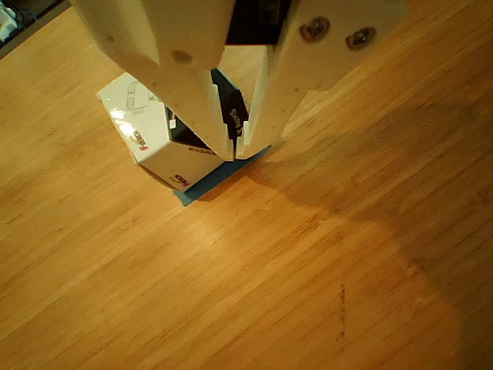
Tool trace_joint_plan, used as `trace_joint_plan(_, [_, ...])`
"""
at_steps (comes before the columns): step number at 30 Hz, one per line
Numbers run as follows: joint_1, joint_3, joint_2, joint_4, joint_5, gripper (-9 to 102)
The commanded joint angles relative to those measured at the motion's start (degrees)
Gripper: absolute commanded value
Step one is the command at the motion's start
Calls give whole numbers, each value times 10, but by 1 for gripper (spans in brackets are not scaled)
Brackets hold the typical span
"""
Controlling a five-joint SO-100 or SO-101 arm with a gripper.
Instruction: Push the box on top of the target
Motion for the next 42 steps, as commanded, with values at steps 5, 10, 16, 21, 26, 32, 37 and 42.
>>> trace_joint_plan(5, [-16, -6, 25, 4, 20, 0])
trace_joint_plan(10, [-41, -15, 21, 14, 65, 0])
trace_joint_plan(16, [-73, -40, 17, 36, 142, 0])
trace_joint_plan(21, [-83, -75, 23, 79, 219, 0])
trace_joint_plan(26, [-76, -102, 41, 120, 301, 0])
trace_joint_plan(32, [-69, -98, 83, 136, 425, 0])
trace_joint_plan(37, [-46, -56, 161, 145, 504, 0])
trace_joint_plan(42, [5, -9, 265, 192, 506, 0])
